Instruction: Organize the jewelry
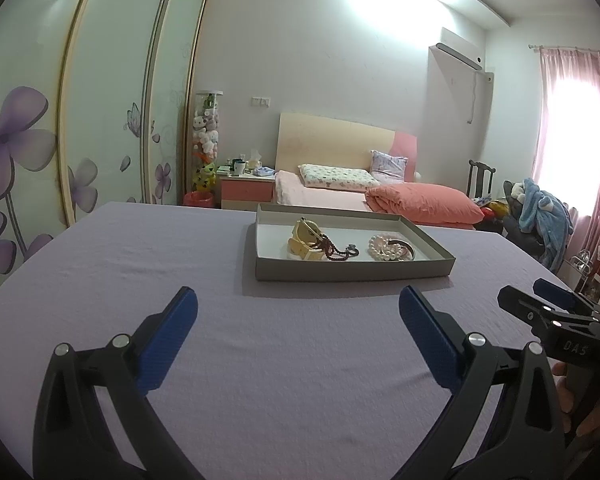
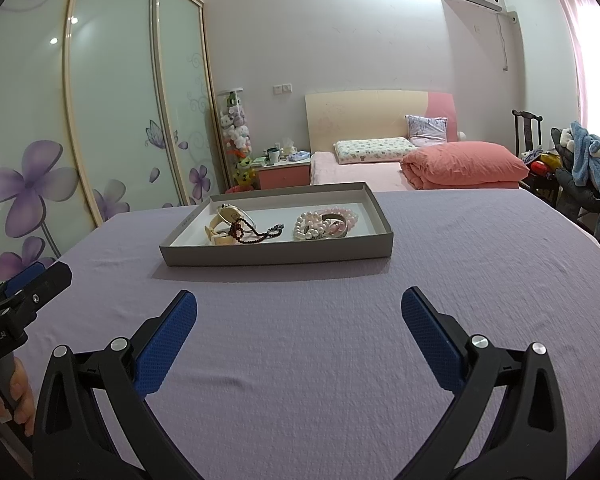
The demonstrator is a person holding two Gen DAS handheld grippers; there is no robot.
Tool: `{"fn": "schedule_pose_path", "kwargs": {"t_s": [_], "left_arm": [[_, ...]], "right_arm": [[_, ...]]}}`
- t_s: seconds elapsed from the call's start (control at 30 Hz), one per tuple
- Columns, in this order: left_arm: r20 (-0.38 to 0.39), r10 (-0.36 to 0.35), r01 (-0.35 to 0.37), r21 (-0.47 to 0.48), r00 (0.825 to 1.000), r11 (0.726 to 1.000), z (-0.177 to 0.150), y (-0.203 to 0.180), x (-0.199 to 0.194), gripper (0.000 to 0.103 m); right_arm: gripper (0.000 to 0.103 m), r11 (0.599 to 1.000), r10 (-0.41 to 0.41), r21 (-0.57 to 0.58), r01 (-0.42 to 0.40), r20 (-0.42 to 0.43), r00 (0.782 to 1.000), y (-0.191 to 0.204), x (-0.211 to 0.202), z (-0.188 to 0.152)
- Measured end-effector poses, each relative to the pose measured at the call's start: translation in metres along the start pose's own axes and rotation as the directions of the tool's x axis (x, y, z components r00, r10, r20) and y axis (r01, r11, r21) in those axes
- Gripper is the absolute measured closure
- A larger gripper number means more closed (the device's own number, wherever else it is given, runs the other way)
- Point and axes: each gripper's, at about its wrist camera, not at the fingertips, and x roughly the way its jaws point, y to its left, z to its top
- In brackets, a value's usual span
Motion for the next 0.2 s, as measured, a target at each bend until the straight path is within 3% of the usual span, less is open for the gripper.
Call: {"fn": "schedule_pose_path", "kwargs": {"t_s": [0.2], "left_arm": [[0.005, 0.0, 0.0, -0.002, 1.0, 1.0, 0.0001, 0.0015, -0.0012, 0.004]], "right_arm": [[0.002, 1.0, 0.001, -0.001, -0.001, 0.001, 1.0, -0.0006, -0.0005, -0.0003]]}}
